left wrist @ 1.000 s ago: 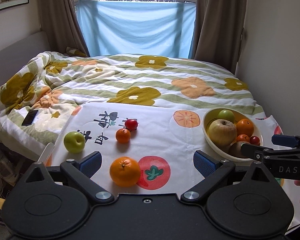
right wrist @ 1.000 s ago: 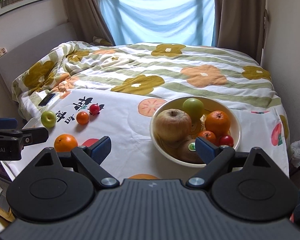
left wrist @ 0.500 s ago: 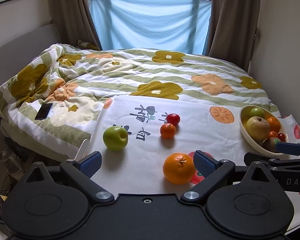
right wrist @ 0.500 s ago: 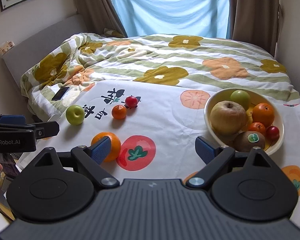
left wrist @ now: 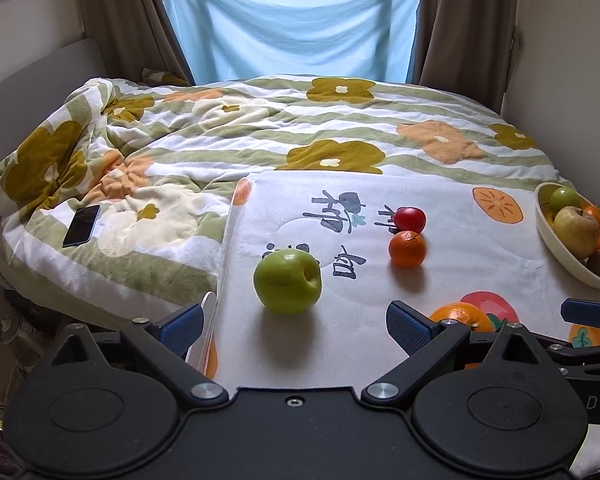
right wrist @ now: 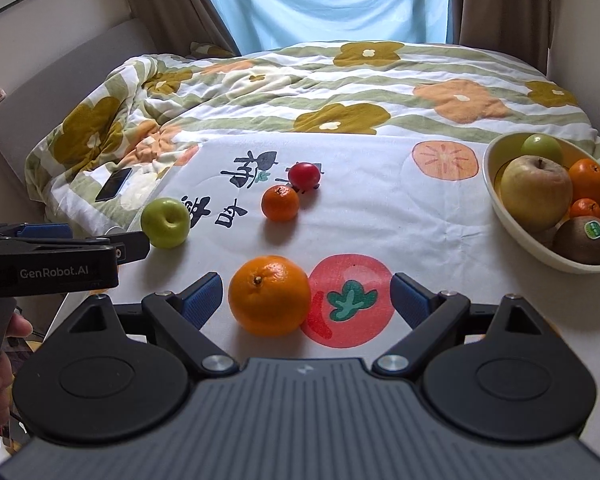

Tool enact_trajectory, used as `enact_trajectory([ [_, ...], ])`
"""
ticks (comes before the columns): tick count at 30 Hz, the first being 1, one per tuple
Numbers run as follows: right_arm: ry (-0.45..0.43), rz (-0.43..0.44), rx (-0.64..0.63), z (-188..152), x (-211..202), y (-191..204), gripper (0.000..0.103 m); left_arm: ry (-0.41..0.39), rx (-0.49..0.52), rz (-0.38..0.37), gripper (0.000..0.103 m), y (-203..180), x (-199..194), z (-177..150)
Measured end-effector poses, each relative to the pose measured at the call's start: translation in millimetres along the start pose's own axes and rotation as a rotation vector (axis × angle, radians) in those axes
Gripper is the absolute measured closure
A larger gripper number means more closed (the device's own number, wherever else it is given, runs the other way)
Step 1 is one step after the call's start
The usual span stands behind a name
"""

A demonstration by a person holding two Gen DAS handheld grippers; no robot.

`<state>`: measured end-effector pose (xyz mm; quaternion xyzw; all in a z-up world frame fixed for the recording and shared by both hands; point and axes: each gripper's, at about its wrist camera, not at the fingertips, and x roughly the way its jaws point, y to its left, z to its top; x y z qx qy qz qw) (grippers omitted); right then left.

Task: Organize fruits
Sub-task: 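Close the left gripper on the green apple while the right gripper closes on the large orange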

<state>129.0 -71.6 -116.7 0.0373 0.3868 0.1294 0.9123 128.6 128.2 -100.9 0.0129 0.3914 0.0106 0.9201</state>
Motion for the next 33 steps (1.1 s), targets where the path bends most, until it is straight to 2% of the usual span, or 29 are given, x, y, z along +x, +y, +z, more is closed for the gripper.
enact_trajectory([
  [11, 0.045, -0.039, 0.055, -10.5, 35.6, 11.4, 0.000, 0.034, 0.103, -0.033, 0.012, 2.3, 56.5, 5.3],
  [14, 0.055, -0.042, 0.054, -12.2, 40.5, 12.5, 0.001, 0.042, 0.124, -0.040, 0.018, 1.1, 66.0, 5.5],
  [22, 0.062, -0.031, 0.053, -11.9, 47.0, 13.4, 0.005, 0.055, 0.137, -0.039, 0.021, -0.6, 80.9, 7.3],
  [25, 0.068, -0.024, 0.048, -11.5, 48.3, 16.0, 0.010, 0.065, 0.147, -0.027, 0.041, -0.9, 84.3, 6.8],
  [26, 0.072, -0.022, 0.044, -11.2, 48.6, 17.5, 0.011, 0.065, 0.152, -0.023, 0.044, -0.2, 84.9, 6.4],
  [33, 0.080, -0.013, 0.028, -10.6, 50.8, 22.4, 0.012, 0.068, 0.134, -0.042, 0.045, 6.0, 81.9, 5.1],
])
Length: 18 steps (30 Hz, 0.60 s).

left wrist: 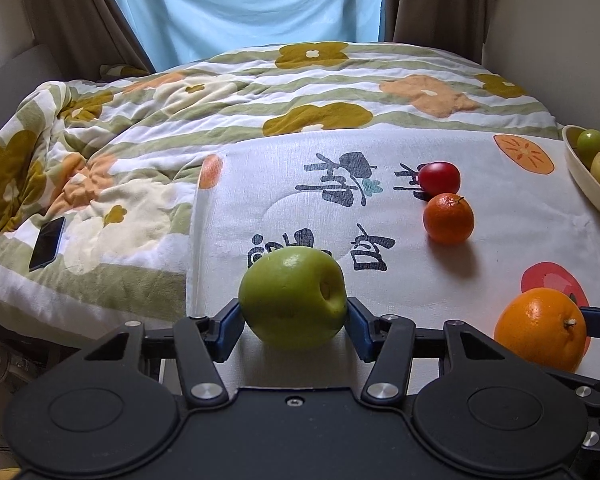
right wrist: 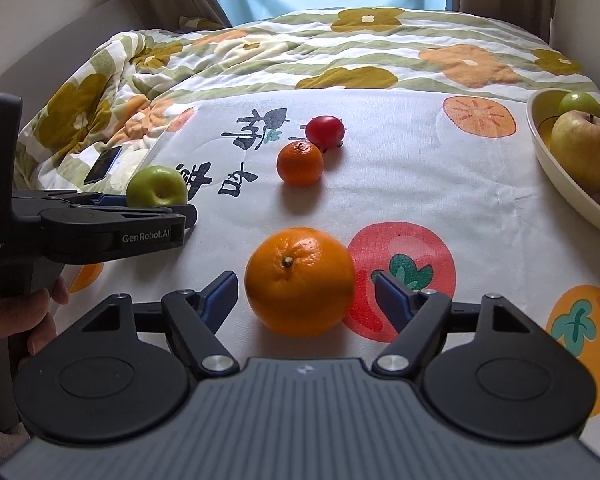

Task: Organize fruits
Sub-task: 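Close the left gripper on the green apple while the right gripper closes on the large orange, then carry the green apple and orange over the bowl with both grippers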

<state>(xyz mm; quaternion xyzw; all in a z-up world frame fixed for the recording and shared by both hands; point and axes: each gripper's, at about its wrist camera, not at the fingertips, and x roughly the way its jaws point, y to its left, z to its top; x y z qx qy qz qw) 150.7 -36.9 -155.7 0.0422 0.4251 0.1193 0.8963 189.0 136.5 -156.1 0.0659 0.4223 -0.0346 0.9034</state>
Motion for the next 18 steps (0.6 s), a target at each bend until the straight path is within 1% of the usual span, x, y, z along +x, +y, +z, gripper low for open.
enact_trajectory([
  [8, -0.001, 0.009, -0.018, 0.4, 6.1, 2.7, 0.021, 0.008, -0.002, -0.007, 0.045, -1.3, -12.8, -14.6],
  [12, -0.003, 0.006, -0.034, 0.4, 8.5, 4.4, 0.021, 0.015, -0.014, -0.004, 0.045, -0.4, -20.0, -22.2],
  [14, -0.004, 0.002, -0.043, 0.6, 9.9, 4.7, 0.024, 0.017, -0.021, -0.003, 0.045, 0.7, -23.4, -25.0],
  [18, -0.005, 0.003, -0.061, 2.3, 11.6, 4.3, 0.026, 0.014, -0.031, -0.003, 0.045, -0.9, -30.6, -30.2],
])
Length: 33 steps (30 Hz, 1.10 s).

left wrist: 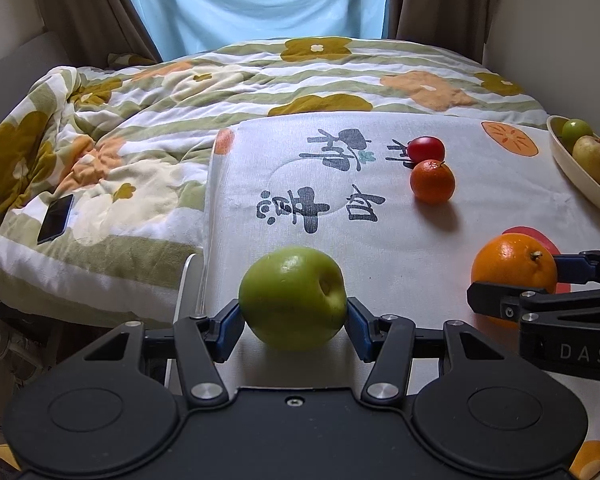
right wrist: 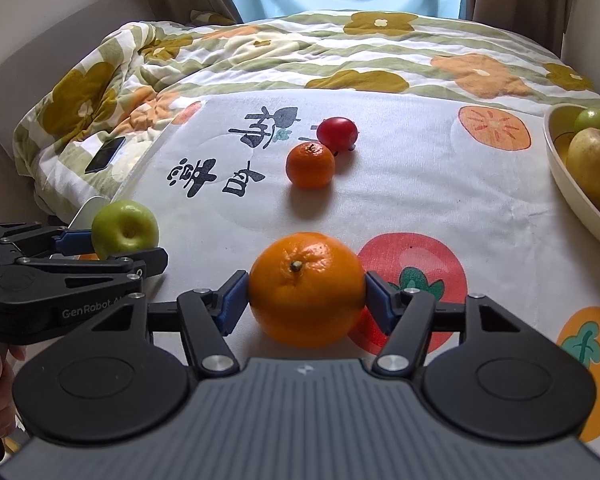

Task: Organize fruits
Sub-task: 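Carry the green apple and orange over the bowl with both grippers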

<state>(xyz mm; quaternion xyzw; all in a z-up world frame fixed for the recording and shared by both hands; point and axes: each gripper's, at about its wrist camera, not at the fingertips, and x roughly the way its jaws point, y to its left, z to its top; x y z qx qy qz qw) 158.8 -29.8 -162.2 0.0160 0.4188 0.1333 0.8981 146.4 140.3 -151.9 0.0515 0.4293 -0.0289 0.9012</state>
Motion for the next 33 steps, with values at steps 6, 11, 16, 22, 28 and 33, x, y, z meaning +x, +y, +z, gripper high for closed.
enact_trajectory([
  [6, -0.012, 0.005, -0.009, -1.1, -9.2, -2.9, 0.027, -0.031, -0.003, 0.000, 0.045, -8.6, -19.1, -3.1],
  [11, -0.035, 0.011, -0.009, -1.8, -32.3, -7.8, 0.027, -0.060, -0.006, -0.007, 0.045, -19.6, -41.4, -2.3],
  [16, -0.062, 0.017, -0.003, -1.2, -65.6, -20.2, 0.027, -0.086, 0.001, -0.030, 0.045, -37.5, -69.1, 0.5],
  [22, -0.081, 0.005, 0.047, 0.3, -100.5, -51.2, 0.027, -0.115, 0.018, -0.074, 0.045, -71.3, -96.0, 11.6],
  [28, -0.103, -0.017, 0.071, 5.2, -132.3, -101.8, 0.027, -0.143, 0.008, -0.116, 0.045, -119.4, -113.8, 28.3],
  [33, -0.116, -0.037, 0.066, 10.1, -152.3, -151.8, 0.027, -0.151, -0.003, -0.141, 0.045, -163.5, -117.9, 44.7],
])
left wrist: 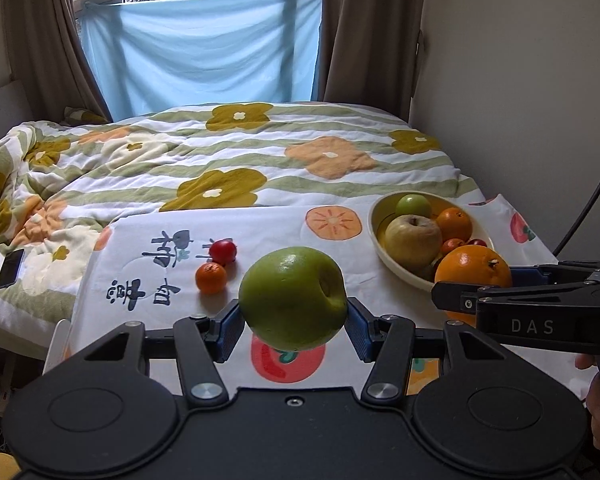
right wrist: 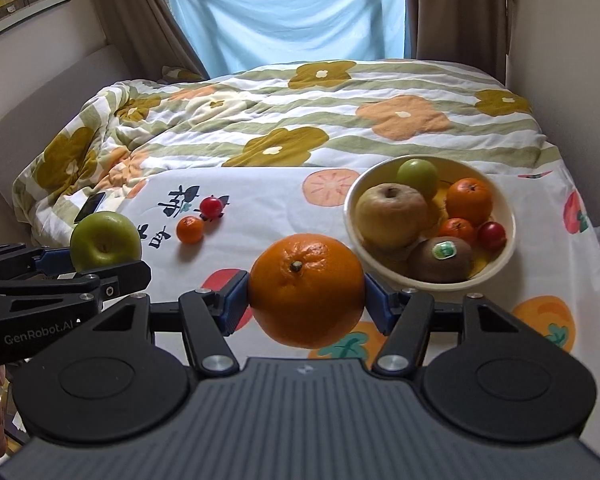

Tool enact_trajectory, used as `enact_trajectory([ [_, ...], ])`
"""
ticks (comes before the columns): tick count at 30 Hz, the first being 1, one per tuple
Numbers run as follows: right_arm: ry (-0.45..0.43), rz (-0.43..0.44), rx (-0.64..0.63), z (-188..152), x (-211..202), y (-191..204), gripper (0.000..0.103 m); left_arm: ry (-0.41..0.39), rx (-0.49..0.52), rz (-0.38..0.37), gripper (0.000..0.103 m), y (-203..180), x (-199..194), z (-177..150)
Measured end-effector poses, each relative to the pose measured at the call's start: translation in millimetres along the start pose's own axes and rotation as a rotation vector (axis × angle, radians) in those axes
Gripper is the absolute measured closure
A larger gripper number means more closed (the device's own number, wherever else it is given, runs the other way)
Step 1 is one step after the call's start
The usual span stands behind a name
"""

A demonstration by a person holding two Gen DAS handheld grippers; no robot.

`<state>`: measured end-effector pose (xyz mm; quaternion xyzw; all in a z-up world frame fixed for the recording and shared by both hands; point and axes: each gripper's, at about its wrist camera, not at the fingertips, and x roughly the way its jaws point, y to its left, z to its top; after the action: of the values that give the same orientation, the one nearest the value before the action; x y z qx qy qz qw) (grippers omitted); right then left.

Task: Organize fruits
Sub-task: 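Carry the green apple and orange over the bowl with both grippers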

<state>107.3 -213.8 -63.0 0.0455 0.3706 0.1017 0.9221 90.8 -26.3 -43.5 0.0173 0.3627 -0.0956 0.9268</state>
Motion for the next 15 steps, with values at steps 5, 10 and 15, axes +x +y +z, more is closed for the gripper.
enact_trajectory([
  [5, -0.012, -0.014, -0.014, 14.9, -7.9, -53.2, 0.027, -0.015, -0.011, -0.002, 0.045, -42.6, 13.4, 17.2],
  [10, -0.027, -0.020, -0.026, 30.7, -7.3, -98.7, 0.027, -0.028, -0.012, 0.005, 0.045, -78.9, 33.5, 34.2],
  [15, -0.042, -0.021, -0.044, 48.8, 1.7, -135.9, 0.027, -0.034, -0.036, 0.007, 0.045, -102.6, 57.3, 50.6],
])
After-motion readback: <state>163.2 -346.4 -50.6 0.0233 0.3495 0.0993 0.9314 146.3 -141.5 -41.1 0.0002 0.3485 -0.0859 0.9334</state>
